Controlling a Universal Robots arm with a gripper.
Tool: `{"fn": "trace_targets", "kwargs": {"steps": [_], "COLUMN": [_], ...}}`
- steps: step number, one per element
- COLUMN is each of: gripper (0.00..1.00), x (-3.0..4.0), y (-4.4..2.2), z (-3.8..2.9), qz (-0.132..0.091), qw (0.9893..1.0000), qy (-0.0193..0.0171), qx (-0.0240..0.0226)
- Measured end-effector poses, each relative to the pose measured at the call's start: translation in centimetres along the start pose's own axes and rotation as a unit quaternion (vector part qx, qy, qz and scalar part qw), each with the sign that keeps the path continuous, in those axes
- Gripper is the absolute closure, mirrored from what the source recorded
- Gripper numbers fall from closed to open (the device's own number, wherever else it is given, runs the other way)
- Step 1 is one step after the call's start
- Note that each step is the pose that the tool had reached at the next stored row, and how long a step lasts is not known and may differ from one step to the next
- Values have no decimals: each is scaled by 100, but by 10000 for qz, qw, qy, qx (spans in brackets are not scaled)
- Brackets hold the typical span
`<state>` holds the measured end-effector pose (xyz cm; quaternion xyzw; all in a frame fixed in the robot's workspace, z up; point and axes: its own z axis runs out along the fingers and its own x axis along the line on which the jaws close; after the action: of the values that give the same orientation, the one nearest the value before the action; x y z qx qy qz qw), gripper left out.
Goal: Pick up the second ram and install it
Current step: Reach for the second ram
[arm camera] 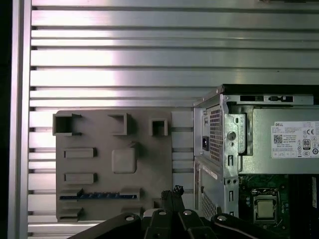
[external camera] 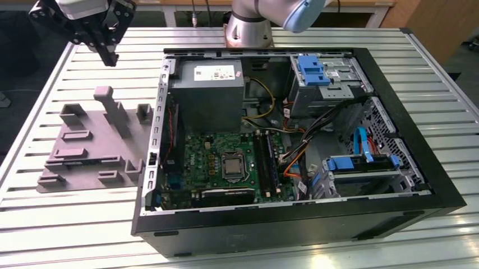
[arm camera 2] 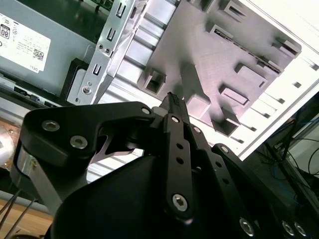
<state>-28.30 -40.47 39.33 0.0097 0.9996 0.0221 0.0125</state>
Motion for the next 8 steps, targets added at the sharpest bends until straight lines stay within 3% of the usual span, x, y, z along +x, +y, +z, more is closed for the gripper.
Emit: {"fn": "trace_targets", "kwargs": {"steps": [8], "gripper": [89], "x": [57], "y": [-19], "z": [-3], "qz": [-16], "qw": [10000], "qy": [1], "qx": [0]}}
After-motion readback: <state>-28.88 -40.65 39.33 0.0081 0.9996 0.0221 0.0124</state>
